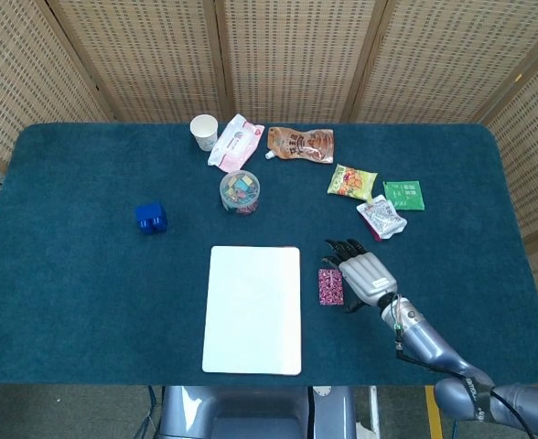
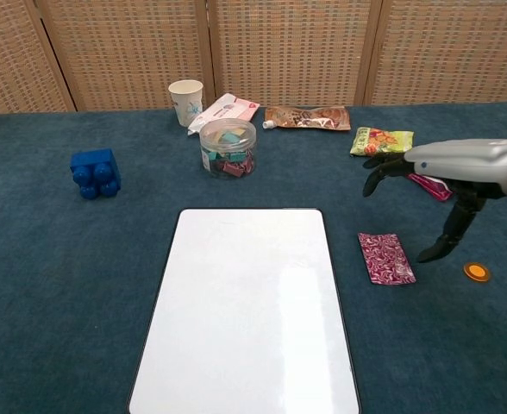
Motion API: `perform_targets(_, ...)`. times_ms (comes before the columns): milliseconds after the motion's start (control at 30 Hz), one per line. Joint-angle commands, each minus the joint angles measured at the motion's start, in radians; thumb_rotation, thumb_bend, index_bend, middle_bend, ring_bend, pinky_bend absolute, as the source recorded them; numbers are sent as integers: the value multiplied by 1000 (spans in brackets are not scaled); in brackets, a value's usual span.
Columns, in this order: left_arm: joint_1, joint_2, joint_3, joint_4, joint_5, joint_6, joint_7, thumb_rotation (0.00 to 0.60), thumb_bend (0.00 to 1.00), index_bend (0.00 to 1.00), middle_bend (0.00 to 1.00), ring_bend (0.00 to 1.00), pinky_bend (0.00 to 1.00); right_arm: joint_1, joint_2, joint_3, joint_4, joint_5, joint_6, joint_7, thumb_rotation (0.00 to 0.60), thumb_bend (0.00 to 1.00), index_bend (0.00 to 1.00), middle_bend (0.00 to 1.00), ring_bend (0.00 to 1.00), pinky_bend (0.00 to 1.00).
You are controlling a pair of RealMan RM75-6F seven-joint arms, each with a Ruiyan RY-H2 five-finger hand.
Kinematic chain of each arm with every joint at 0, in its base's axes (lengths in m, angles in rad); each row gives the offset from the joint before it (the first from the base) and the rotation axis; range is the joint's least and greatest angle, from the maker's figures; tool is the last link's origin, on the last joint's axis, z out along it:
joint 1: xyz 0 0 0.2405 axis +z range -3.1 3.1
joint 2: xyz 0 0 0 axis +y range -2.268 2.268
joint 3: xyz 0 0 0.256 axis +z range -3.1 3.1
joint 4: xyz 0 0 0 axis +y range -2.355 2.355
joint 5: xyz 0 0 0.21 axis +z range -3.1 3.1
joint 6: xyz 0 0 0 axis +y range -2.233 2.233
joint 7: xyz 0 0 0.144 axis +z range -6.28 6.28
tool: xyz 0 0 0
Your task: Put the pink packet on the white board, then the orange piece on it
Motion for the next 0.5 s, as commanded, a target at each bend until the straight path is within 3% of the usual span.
perform_targets(33,2,3,0,2,-3,-2,-7,588,0,0,0,0,0,54,-79,-7,52,137,10,-110,600,0,196,0,0,0)
perform_targets(200,0,2,2,7,-2,-10,-10,588,0,0,0,0,0,86,-108,-32,36,271,63,-209,600,0,196,0,0,0)
perform_targets(500,3,-1,4,-1,6,-2,1,588,0,0,0,0,0,118,-158,-52,49,370,126,-269,600,0,196,0,0,0)
